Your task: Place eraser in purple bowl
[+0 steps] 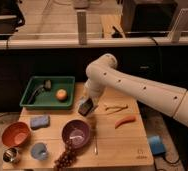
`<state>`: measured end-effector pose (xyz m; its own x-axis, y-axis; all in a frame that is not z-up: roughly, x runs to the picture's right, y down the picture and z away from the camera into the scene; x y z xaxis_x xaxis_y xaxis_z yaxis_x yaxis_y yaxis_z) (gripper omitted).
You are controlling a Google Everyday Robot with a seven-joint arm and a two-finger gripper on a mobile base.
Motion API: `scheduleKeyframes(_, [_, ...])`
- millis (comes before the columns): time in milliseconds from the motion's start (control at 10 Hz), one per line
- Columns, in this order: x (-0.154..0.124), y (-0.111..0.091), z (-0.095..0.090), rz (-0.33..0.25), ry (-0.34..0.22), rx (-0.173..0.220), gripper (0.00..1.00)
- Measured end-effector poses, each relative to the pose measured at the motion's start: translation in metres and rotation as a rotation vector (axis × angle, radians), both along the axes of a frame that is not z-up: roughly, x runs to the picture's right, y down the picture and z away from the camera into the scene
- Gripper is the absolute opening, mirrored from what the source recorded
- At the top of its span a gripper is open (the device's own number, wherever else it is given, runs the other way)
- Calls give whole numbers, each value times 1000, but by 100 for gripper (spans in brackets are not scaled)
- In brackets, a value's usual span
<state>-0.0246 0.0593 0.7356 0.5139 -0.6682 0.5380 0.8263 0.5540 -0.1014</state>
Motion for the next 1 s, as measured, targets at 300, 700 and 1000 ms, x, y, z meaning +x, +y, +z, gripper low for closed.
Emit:
scheduleKeyframes(300, [-24, 30, -3, -93, -97, -1, 40])
scheduleKeyframes(700, [-32, 57, 13, -176, -148, 15, 78])
scheduleKeyframes(1000, [-41, 68, 12, -248, -188, 22, 80])
